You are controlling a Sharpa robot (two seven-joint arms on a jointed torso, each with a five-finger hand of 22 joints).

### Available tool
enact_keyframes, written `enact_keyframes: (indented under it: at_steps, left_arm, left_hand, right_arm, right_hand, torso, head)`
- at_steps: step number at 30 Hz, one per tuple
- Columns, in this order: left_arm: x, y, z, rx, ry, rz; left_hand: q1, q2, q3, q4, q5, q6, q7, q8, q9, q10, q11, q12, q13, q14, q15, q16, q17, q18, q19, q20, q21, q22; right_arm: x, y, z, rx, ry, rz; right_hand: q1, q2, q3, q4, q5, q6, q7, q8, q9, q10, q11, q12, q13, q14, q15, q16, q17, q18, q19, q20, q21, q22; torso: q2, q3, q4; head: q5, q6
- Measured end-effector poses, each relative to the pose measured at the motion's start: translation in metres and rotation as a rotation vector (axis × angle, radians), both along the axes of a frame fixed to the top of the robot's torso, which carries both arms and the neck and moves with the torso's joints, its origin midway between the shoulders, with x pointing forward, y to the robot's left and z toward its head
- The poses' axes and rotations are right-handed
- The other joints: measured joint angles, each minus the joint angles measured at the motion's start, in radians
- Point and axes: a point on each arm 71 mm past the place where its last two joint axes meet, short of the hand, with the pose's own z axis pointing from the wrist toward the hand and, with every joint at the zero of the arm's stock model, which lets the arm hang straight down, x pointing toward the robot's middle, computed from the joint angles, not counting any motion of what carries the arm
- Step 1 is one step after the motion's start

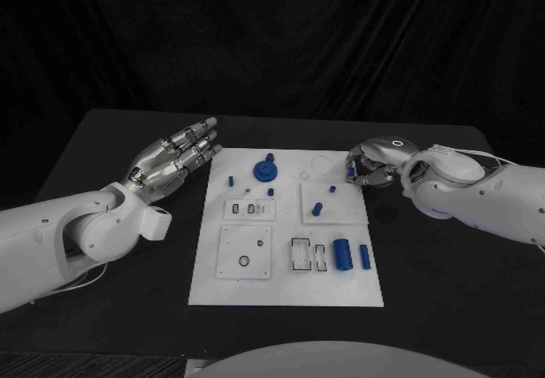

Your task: Assemble the parts on the task board

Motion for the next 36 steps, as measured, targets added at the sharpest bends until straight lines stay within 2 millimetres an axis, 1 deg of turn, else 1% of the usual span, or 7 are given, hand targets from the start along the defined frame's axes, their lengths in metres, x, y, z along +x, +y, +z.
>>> enact_keyframes:
  at_steps: [7,14,19,21,29,32,36]
  left_arm:
    - [0.000,0.000,0.000,0.000,0.001,-0.002]
    - [0.000,0.000,0.000,0.001,0.003,-0.003]
    - [0.000,0.000,-0.001,0.002,0.004,-0.003]
    - [0.000,0.000,-0.001,0.002,0.004,-0.002]
    - [0.000,0.000,-0.001,0.003,0.006,-0.002]
    - [0.000,-0.001,-0.001,0.004,0.006,-0.003]
    - [0.001,-0.001,-0.001,0.004,0.007,-0.004]
  left_hand:
    - [0.000,0.000,0.000,0.000,0.000,0.000,0.000,0.000,0.000,0.000,0.000,0.000,0.000,0.000,0.000,0.000,-0.001,0.000,0.000,0.000,0.000,0.000]
    - [0.000,0.000,0.003,0.003,0.000,0.000,0.000,0.000,0.000,0.000,0.000,0.000,0.000,0.000,0.000,0.000,-0.001,0.000,0.000,0.000,0.000,0.000]
    - [0.000,0.000,0.003,0.003,0.000,0.000,0.000,0.000,0.000,0.000,0.000,0.000,0.000,0.000,0.000,0.000,-0.001,0.000,0.000,0.000,0.000,0.000]
    - [0.000,0.000,0.003,0.003,0.000,0.000,0.000,0.000,0.000,0.000,0.000,0.000,0.000,0.000,0.000,0.000,-0.001,0.000,0.000,0.000,0.000,0.000]
    - [0.000,0.000,0.006,0.000,0.000,0.000,0.000,0.000,0.000,0.000,0.000,0.000,0.000,0.000,0.000,0.000,0.000,0.000,0.000,0.000,0.000,0.000]
    - [0.000,0.000,0.007,-0.001,0.000,0.000,0.000,0.000,0.000,0.000,0.000,0.000,0.000,0.000,0.000,0.000,0.000,0.000,0.000,0.000,0.000,0.000]
    - [0.000,0.000,0.007,-0.001,0.000,0.000,0.000,0.000,0.000,0.000,0.000,0.000,0.000,0.000,0.000,0.000,0.000,0.000,0.000,0.000,0.000,0.000]
  right_arm:
    - [0.000,0.001,0.000,0.000,0.000,0.001]
    - [-0.003,0.002,0.001,0.008,-0.003,0.007]
    - [-0.008,0.009,0.006,0.024,-0.010,0.030]
    - [-0.010,0.014,0.010,0.032,-0.016,0.045]
    - [-0.016,0.043,0.038,0.068,-0.061,0.123]
    - [-0.019,0.057,0.044,0.079,-0.069,0.156]
    - [-0.023,0.075,0.048,0.093,-0.071,0.200]
  right_hand:
    - [0.000,0.000,0.000,0.000,0.000,0.000,0.000,0.000,0.001,0.000,0.000,0.000,0.000,0.000,0.000,0.000,0.000,0.000,0.000,0.000,-0.004,0.001]
    - [0.000,0.000,0.000,0.000,-0.005,0.000,0.000,0.000,-0.002,0.000,0.000,0.000,0.000,0.000,0.000,0.000,0.000,0.000,0.000,0.000,-0.004,0.000]
    - [0.000,0.000,0.000,0.000,-0.005,0.000,0.000,0.000,-0.004,0.000,0.000,0.000,0.000,0.000,0.000,0.000,0.000,0.000,0.000,0.000,-0.004,0.000]
    - [0.000,0.000,0.000,0.000,-0.005,0.000,0.000,0.000,-0.004,0.000,0.000,0.000,0.000,0.000,0.000,0.000,0.000,0.000,0.000,0.000,-0.004,0.000]
    - [-0.002,-0.003,0.000,0.000,-0.005,0.004,-0.004,-0.001,-0.003,0.000,0.000,0.000,0.000,0.000,0.000,0.000,0.000,0.000,0.000,0.000,-0.008,0.000]
    - [-0.002,-0.003,-0.003,-0.003,-0.005,0.004,-0.004,-0.001,-0.003,0.000,0.000,0.000,0.000,0.000,0.000,0.000,0.000,0.000,0.000,0.000,-0.008,0.000]
    - [-0.002,-0.003,-0.003,-0.003,-0.005,0.003,-0.004,-0.003,-0.003,0.000,0.000,0.000,0.000,0.000,0.000,0.000,0.000,0.000,0.000,0.000,-0.012,0.000]
  torso:
    - [0.000,0.0001,-0.0001]
    - [0.000,0.0001,-0.0001]
    - [0.000,0.0002,-0.0003]
    - [0.000,0.0001,-0.0002]
    - [-0.001,0.0001,-0.0001]
    - [-0.001,-0.0003,-0.0001]
    - [-0.001,-0.0006,-0.0005]
  head:
    - [-0.001,0.000]
    - [0.004,0.001]
    - [0.005,0.001]
    - [0.004,0.000]
    - [0.002,-0.001]
    - [0.002,-0.002]
    - [0.005,-0.002]
